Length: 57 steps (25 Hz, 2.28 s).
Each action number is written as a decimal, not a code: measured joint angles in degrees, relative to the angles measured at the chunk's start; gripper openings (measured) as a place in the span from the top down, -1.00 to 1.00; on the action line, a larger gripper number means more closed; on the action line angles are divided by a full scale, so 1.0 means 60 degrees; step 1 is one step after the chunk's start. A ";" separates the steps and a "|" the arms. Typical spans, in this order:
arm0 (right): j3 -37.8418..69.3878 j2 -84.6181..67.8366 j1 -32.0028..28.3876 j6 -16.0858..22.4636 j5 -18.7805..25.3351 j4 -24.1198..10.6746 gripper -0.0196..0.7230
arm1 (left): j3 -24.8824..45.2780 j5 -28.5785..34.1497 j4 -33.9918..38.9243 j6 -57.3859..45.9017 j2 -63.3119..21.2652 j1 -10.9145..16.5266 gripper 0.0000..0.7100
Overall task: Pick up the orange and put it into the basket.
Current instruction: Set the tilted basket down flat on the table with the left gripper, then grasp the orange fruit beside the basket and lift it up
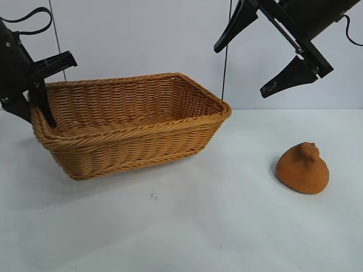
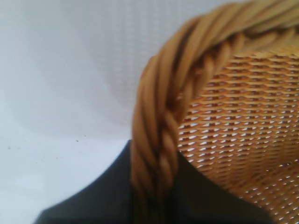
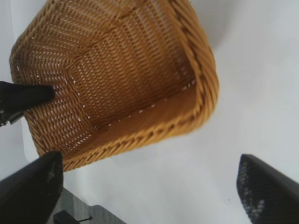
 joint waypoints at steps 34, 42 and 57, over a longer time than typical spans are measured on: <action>0.0000 0.0000 0.0000 0.0000 0.0027 0.0004 -0.92 | -0.1186 0.0484 -0.0393 0.2183 0.2086 -0.0673 0.46; 0.0000 0.0000 0.0000 0.0000 0.0027 -0.0018 -0.92 | -0.1280 0.0674 -0.0400 0.2171 0.1903 -0.0673 -0.56; 0.0000 0.0000 0.0000 0.0000 0.0030 -0.0018 -0.92 | -0.3855 0.2748 0.3163 0.2577 0.0520 -0.0177 -0.60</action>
